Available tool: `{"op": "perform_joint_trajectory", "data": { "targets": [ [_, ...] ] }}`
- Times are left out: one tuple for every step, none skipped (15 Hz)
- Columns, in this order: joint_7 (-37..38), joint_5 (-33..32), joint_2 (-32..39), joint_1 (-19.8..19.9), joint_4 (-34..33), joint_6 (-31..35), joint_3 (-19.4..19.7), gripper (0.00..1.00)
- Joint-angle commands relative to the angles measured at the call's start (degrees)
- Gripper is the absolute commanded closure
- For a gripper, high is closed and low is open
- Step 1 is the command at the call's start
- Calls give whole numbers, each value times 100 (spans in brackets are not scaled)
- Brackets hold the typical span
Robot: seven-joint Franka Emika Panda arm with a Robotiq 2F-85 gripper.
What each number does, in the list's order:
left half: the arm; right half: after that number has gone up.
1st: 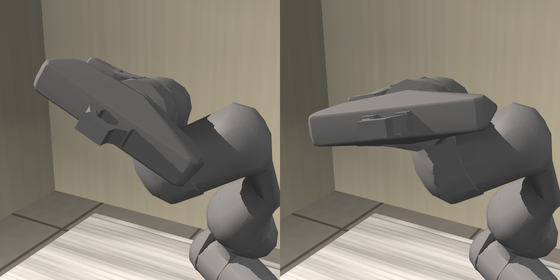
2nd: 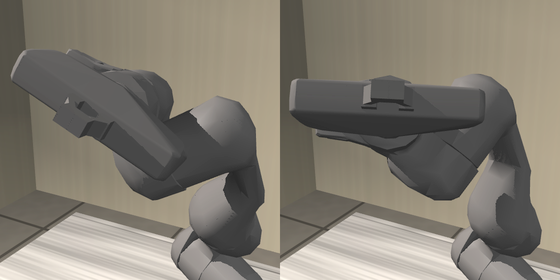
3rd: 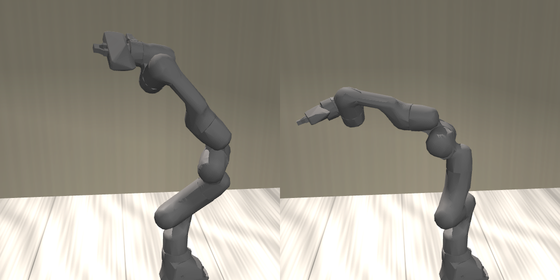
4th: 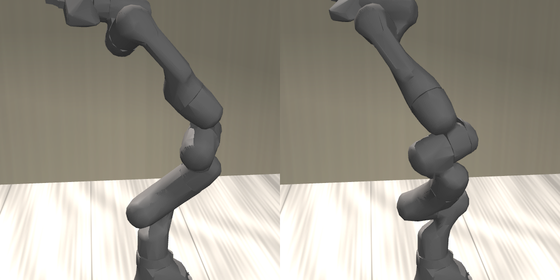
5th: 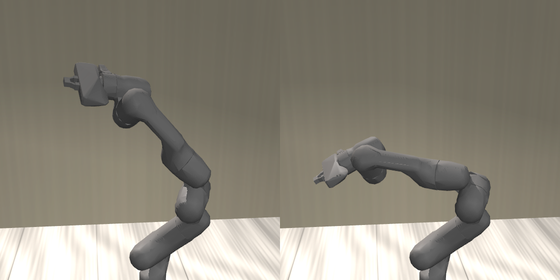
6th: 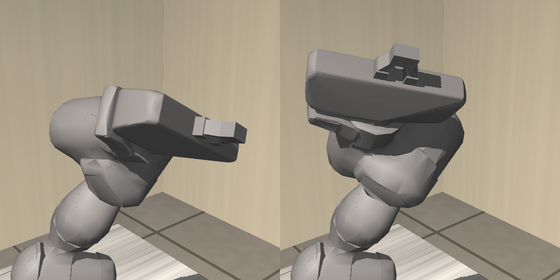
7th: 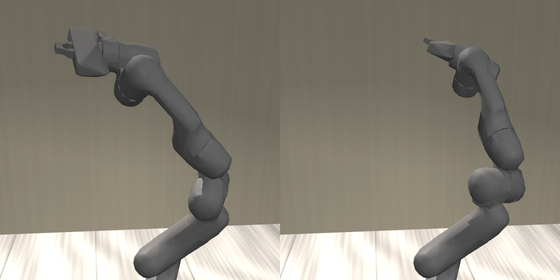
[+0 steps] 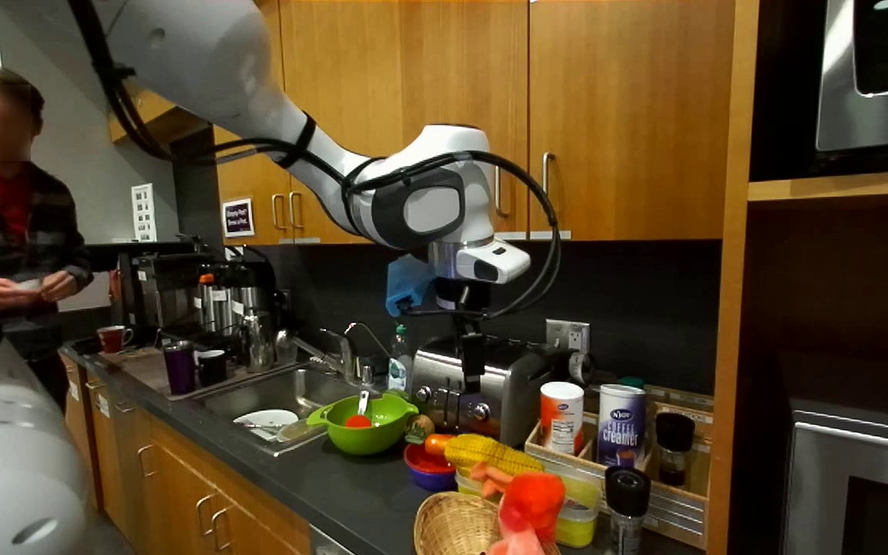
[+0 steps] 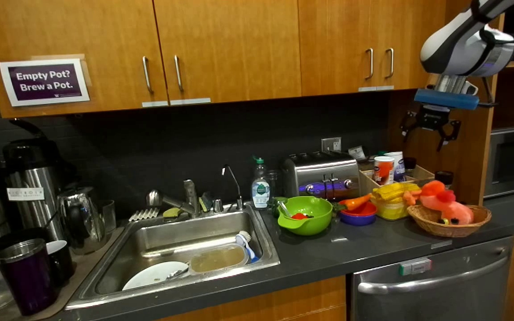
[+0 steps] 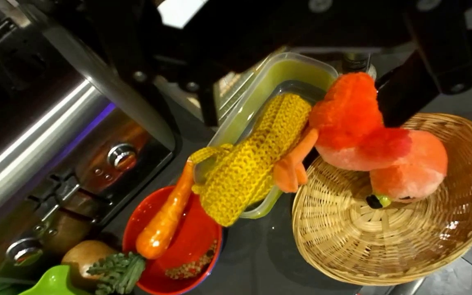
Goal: Pick up the yellow towel and wipe the second upper kitchen cabinet from the right, put the yellow towel on the kitchen counter
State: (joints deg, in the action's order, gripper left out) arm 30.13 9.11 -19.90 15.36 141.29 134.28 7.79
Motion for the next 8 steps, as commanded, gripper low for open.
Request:
{"op": "perform_joint_trajectory", "data": {
  "targets": [
    [308,-187,441,88,-211,422,-136,0],
    [381,-256,541,103,-249,485,-134,0],
    [459,-313,674,113,-320,446,-107,0],
    [517,-323,786,104,-387,375,-62,0],
    [590,-369,896,108,-444,309,-25,0],
    [625,-393,988,98,-489,295,10,0],
    [646,-421,1062,89,-517,286,41,0],
    [662,-446,1115,67,-539,304,59,0]
  ]
}}
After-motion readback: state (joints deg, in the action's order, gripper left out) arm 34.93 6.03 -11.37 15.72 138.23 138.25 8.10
